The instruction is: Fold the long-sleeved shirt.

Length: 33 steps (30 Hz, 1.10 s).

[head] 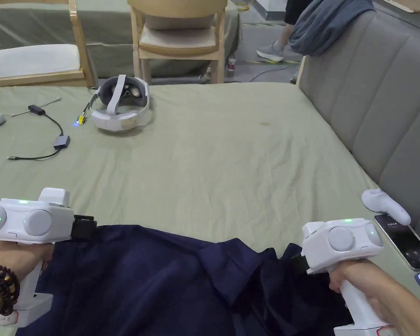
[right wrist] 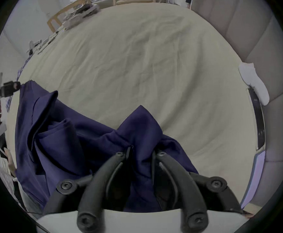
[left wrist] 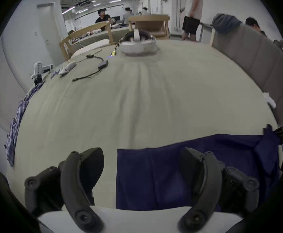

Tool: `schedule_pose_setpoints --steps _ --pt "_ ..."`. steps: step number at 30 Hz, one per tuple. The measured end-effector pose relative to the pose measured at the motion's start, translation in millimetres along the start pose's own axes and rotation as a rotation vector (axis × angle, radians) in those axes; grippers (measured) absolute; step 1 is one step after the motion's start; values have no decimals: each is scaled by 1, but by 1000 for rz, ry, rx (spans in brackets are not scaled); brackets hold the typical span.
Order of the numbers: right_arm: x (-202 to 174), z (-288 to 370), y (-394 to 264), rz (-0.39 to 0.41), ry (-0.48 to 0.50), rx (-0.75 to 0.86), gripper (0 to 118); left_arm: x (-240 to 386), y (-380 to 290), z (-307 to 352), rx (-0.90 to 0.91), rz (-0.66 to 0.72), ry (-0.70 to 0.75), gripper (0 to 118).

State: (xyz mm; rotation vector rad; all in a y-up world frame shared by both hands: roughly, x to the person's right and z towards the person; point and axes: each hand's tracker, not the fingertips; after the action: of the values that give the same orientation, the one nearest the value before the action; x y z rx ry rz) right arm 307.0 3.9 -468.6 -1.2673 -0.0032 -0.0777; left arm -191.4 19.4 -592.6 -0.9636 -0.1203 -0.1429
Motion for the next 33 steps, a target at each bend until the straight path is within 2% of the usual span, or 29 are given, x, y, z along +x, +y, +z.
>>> schedule_pose_setpoints --steps 1,3,4,5,7,12,17,22,25,29,31,33 --pt "-1 0 0 6 -1 0 20 0 0 -7 -12 13 -7 83" --pt "2 -6 5 11 0 -7 20 3 -1 -20 -56 32 -47 54" --pt "1 -6 7 15 -3 -12 20 6 -3 -23 -73 35 -65 49" --pt "0 -7 8 18 -7 -17 20 10 -7 -24 -81 24 -54 49" --pt "-8 -3 7 22 -14 -21 20 17 -11 -16 -54 33 -107 18" --pt "-2 8 5 53 -16 -1 19 9 -4 26 -46 57 -118 17" --pt "-2 76 -4 28 29 205 16 -18 -6 111 132 121 -258 16" --pt "-2 133 -36 81 48 361 15 -22 -48 195 301 83 -271 17" --pt "-7 163 -77 149 63 446 15 -27 -90 231 323 83 -287 17" --pt "-9 180 -141 210 62 441 15 -25 -154 264 271 74 -259 17" --pt "-9 176 -169 242 68 398 15 -25 -188 266 190 101 -230 17" --pt "-13 162 -194 263 29 335 15 -14 -218 257 63 88 -236 17"
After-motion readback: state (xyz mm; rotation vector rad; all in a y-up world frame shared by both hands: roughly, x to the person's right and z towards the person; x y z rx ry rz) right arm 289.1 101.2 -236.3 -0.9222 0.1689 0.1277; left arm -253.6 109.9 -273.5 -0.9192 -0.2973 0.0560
